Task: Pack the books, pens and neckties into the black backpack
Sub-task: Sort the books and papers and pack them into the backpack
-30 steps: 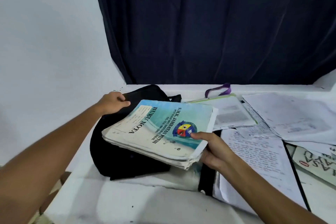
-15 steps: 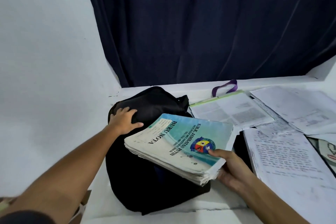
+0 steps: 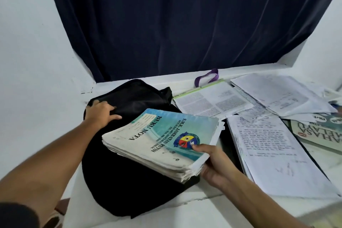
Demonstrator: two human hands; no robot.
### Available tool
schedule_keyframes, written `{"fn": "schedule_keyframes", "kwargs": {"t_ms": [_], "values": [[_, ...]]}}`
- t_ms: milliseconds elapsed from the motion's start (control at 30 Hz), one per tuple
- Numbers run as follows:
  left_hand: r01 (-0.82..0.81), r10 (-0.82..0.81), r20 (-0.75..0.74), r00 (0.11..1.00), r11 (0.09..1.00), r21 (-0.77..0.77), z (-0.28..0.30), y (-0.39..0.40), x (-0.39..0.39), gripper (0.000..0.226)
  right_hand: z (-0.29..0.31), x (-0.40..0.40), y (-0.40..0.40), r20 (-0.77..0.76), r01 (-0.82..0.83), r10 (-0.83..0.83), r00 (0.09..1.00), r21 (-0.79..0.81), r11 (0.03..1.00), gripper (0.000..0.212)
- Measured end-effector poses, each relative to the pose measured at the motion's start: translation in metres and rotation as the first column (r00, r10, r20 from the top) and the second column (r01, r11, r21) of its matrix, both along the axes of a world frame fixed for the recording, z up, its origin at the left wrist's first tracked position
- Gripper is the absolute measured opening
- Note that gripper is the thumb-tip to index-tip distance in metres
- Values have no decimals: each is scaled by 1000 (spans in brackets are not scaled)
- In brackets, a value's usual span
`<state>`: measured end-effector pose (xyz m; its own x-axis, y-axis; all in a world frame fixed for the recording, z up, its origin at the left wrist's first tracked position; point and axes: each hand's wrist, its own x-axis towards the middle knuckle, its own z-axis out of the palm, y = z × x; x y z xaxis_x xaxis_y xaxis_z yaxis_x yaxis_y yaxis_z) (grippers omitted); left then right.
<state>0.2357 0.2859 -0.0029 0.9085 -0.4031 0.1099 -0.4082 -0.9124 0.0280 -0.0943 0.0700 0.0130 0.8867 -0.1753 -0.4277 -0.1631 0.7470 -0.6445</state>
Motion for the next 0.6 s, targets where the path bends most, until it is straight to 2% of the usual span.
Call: {"fn": "schedule_keyframes", "kwargs": {"t_ms": [133,267,600], "values": [[126,-142,-35,989,952,-278,11,-4,1,47,-1,-1,5,11,27,-27,1000,10,1000,38],[103,-126,-27,992,901,-421,47,-1,1,37,0,2,10,15,37,-37,999,17,999,38],[132,-184,-109,977,920,-370,85,-4,-16,45,-3,48,45,-26,183,-182,983,33,983,43]]}}
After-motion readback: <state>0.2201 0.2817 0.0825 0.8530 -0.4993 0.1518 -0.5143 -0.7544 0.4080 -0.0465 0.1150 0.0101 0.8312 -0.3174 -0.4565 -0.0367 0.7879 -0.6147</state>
